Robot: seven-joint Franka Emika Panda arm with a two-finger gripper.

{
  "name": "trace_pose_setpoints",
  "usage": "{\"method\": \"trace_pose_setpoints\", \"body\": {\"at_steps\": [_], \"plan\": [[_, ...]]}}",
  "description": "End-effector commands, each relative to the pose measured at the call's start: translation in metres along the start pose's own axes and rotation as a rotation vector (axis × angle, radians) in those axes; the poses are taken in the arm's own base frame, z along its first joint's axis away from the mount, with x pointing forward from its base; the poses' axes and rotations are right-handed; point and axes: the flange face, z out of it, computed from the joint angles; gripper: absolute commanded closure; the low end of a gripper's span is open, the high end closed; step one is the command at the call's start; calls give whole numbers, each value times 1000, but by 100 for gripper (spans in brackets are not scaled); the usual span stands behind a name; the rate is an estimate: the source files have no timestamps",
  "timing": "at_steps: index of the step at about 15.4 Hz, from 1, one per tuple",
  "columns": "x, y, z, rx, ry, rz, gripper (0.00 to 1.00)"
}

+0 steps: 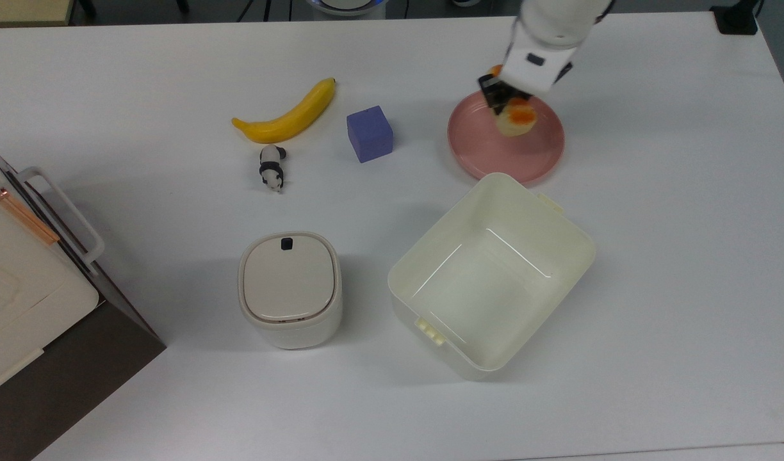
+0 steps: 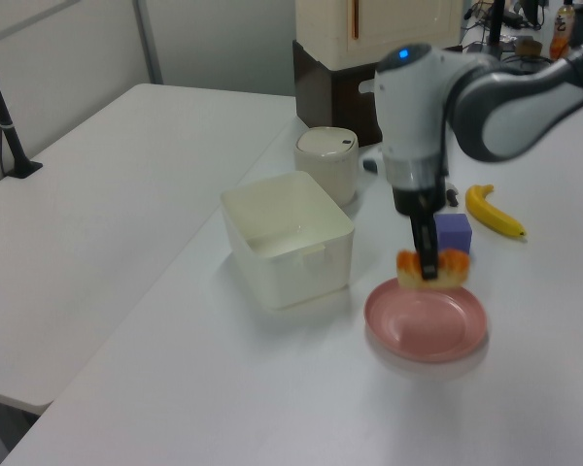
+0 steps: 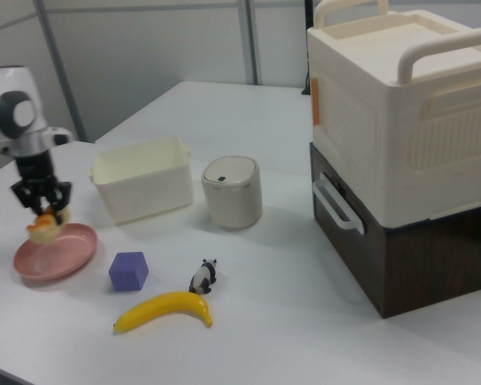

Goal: Put the bread on the table
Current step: 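Lift the bread roll off the plate and carry it toward the purple cube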

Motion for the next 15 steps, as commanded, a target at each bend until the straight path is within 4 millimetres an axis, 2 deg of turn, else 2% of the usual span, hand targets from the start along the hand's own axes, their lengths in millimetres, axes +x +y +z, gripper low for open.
{"method": "trace_pose_setpoints", "body": {"at_steps": [1, 4, 5, 8, 9, 10, 11, 14, 15], "plan": [[5, 87, -17, 22, 13, 2, 58], [5, 168, -29, 36, 54, 36, 58], [5, 189, -27, 36, 58, 41, 58], [12, 228, -17, 29, 104, 74, 53], [13, 238, -14, 17, 117, 84, 51], [16, 240, -9, 4, 121, 82, 39], [18, 242, -5, -5, 123, 80, 32], [21, 256, -1, -11, 144, 106, 21], [19, 260, -2, -10, 145, 113, 8]]}}
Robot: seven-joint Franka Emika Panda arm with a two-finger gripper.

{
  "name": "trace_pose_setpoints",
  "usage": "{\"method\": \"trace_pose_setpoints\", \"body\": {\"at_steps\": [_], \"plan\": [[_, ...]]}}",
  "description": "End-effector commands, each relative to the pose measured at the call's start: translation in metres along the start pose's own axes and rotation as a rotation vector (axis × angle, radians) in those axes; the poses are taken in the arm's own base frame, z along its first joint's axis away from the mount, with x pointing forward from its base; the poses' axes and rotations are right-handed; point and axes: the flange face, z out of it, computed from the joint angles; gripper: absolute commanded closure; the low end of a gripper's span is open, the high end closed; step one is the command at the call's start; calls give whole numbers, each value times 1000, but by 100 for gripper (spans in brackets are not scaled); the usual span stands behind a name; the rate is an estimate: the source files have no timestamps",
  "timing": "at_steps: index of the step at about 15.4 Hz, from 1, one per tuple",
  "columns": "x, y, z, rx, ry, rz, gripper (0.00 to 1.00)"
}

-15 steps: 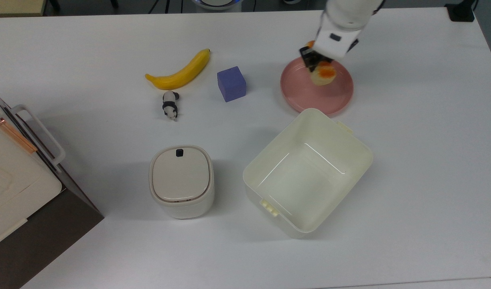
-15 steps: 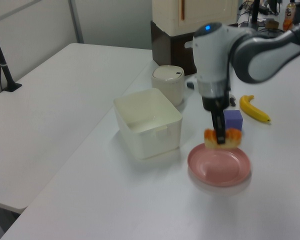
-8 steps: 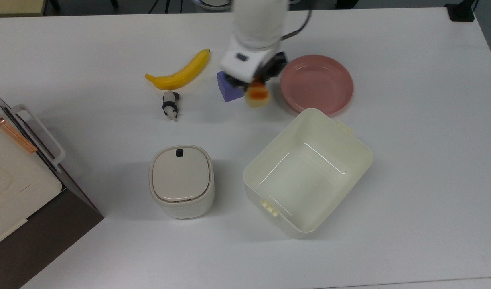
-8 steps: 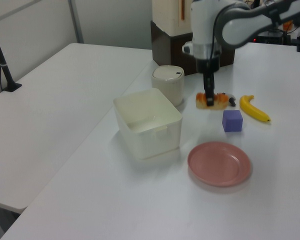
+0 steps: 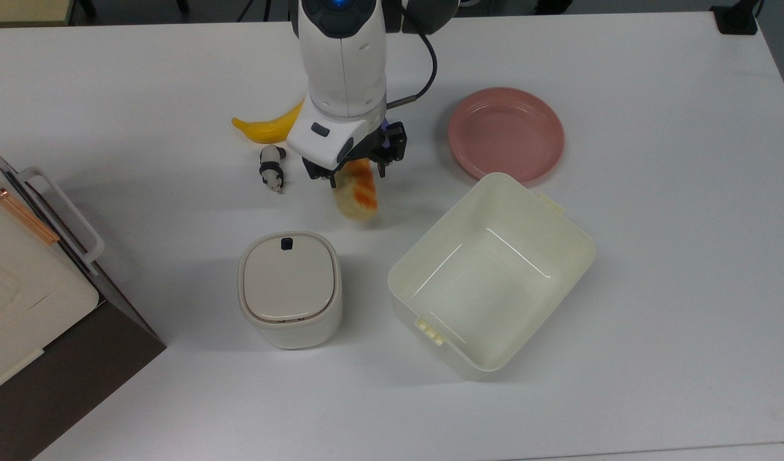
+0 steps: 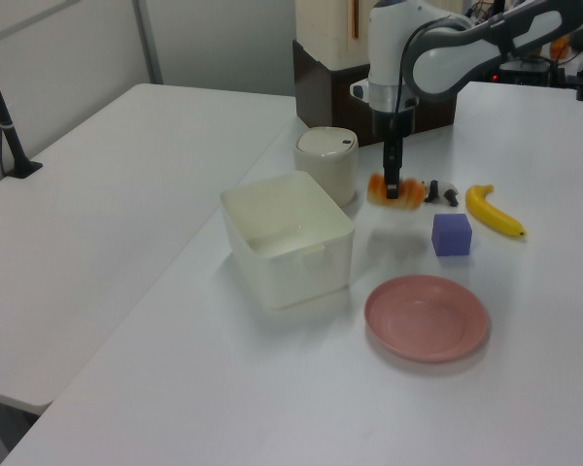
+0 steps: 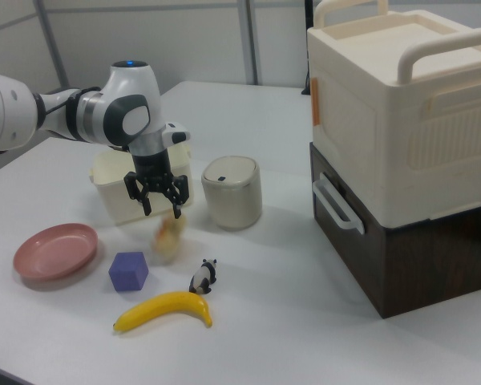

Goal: Put the bread on the table
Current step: 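Lift the bread roll off the plate and carry it toward the purple cube, then lower the bread roll onto the table, open the gripper and lift away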

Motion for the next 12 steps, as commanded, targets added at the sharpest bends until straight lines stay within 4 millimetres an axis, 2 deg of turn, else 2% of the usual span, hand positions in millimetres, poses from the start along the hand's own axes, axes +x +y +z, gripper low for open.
{"method": "trace_pose_setpoints", "body": {"at_steps": [1, 3, 6, 12], "plan": [[2, 12, -9, -15, 23, 11, 3], [-1, 14, -21, -17, 37, 18, 0], [-13, 24, -62, -22, 86, 69, 0], [-54, 25, -125, -66, 41, 200, 0]]}}
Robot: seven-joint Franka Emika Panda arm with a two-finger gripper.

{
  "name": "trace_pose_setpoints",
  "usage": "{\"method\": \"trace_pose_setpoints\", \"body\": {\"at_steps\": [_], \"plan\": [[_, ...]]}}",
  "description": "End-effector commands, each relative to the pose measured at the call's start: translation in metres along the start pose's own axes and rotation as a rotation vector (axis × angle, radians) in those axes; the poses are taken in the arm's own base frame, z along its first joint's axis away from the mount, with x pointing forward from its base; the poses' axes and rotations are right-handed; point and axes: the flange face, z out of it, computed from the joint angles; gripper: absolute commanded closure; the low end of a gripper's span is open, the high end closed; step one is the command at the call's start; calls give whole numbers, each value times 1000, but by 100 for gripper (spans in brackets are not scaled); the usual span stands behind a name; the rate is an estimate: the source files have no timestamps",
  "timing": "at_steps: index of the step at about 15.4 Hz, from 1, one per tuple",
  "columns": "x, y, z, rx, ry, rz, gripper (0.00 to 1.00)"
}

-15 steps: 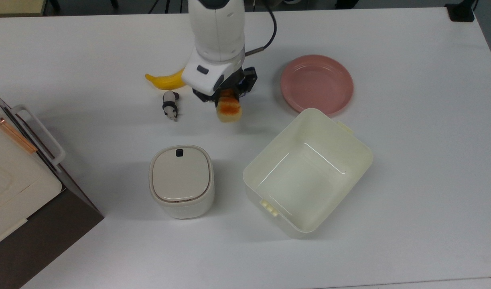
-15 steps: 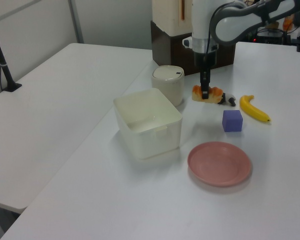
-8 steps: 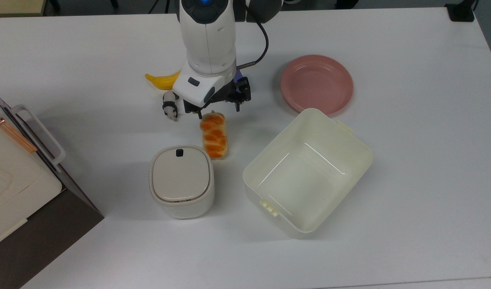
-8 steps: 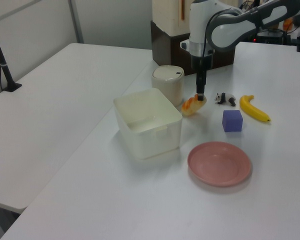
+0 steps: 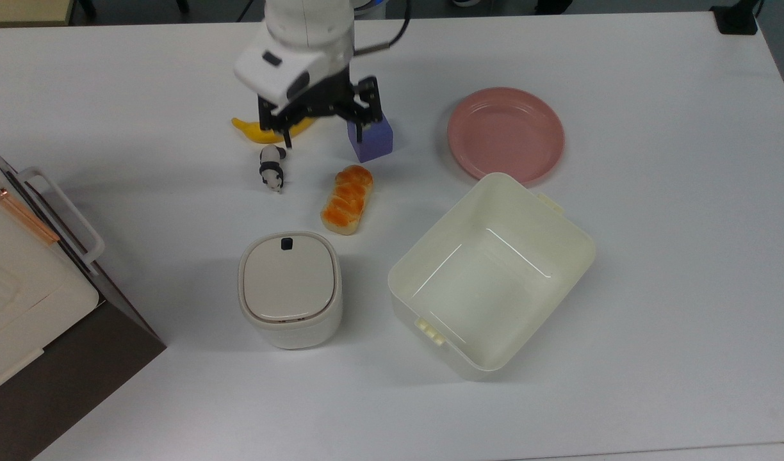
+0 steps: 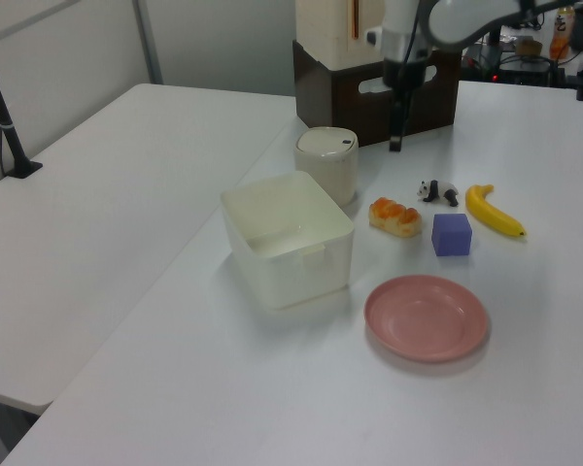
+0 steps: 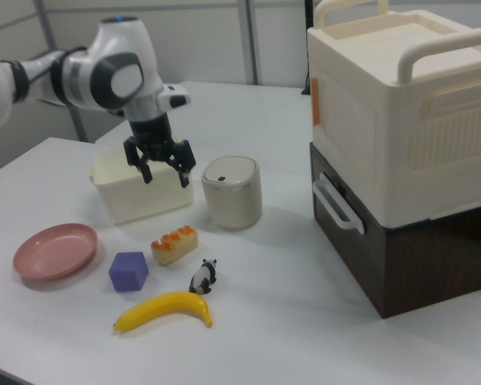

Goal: Put the bread on the table
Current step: 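Lower the bread roll onto the table, open the gripper and lift away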

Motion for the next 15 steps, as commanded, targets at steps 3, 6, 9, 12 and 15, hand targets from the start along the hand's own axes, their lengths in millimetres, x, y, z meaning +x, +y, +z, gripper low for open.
{"method": "trace_pose_setpoints", "body": {"at_steps": [3, 6, 9, 12, 15], "plan": [[-48, 10, -64, -11, -46, 117, 0], [-56, 7, -72, -9, -66, 119, 0], [-58, 1, -82, -8, -67, 132, 0], [-57, -3, -86, -18, -58, 128, 0], [-55, -3, -90, -20, -49, 128, 0]]}}
